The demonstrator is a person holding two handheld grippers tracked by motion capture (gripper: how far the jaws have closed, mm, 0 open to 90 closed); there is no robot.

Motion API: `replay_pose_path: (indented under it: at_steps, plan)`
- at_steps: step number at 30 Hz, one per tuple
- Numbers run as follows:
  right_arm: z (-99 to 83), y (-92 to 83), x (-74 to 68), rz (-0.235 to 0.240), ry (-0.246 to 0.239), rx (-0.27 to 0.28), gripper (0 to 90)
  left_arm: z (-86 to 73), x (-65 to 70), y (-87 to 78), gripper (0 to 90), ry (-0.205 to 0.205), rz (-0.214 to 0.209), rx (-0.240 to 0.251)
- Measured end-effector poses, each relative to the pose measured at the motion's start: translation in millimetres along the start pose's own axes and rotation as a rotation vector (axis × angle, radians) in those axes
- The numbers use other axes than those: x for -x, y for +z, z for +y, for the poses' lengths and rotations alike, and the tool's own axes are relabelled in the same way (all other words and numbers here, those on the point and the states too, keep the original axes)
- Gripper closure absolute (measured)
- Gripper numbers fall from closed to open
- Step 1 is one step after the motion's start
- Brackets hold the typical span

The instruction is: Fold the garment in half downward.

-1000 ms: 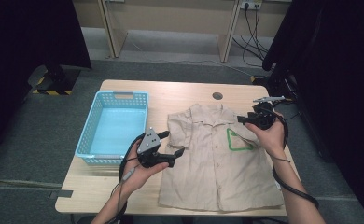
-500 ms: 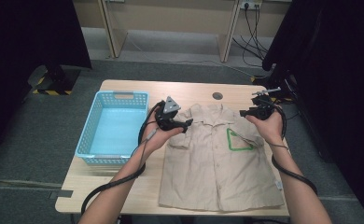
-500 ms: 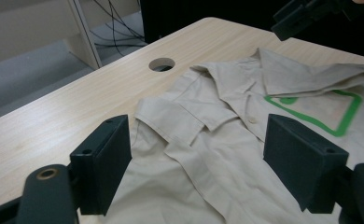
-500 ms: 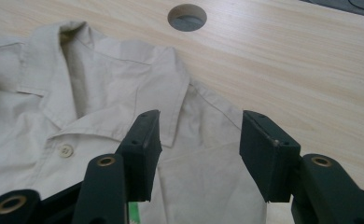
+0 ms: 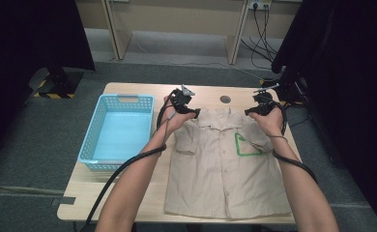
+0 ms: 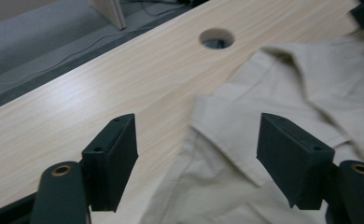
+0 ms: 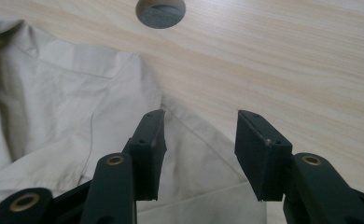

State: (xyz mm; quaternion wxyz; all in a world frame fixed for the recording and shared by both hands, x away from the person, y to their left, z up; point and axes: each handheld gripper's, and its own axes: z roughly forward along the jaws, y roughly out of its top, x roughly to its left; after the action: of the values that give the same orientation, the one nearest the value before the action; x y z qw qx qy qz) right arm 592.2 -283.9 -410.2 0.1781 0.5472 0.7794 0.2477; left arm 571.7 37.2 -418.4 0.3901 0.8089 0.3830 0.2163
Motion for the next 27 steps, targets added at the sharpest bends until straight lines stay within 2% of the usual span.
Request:
replay_pose_path:
  at_steps: [1,3,15,20,22,25,27]
  plan:
    - [1.7,1.7,1.0,0.000,0.006,-0.003,53.5,-1.0,-1.3,4.5,29.2,-0.002,0.003,-0.014]
    - [4.1,5.9,2.3,-0.004,0.011,-0.006,53.5,-3.4,-2.9,13.5,29.5,0.024,0.024,-0.050]
    - [4.6,32.7,2.5,-0.017,0.005,-0.063,53.4,-27.2,-17.0,41.0,34.0,-0.055,0.037,-0.144]
    - [2.3,41.4,0.5,-0.020,-0.001,-0.083,52.1,-33.1,-19.3,46.5,34.0,-0.101,0.027,-0.150]
    - [1.6,43.6,0.9,-0.016,0.000,-0.089,51.9,-32.2,-19.7,47.1,34.2,-0.095,0.029,-0.148]
    - [-0.4,47.2,1.0,-0.017,-0.005,-0.099,51.4,-32.3,-19.4,48.8,34.0,-0.105,0.016,-0.145]
    - [-1.0,48.1,2.4,-0.012,0.008,-0.090,50.9,-32.1,-18.4,50.3,33.8,-0.113,0.009,-0.135]
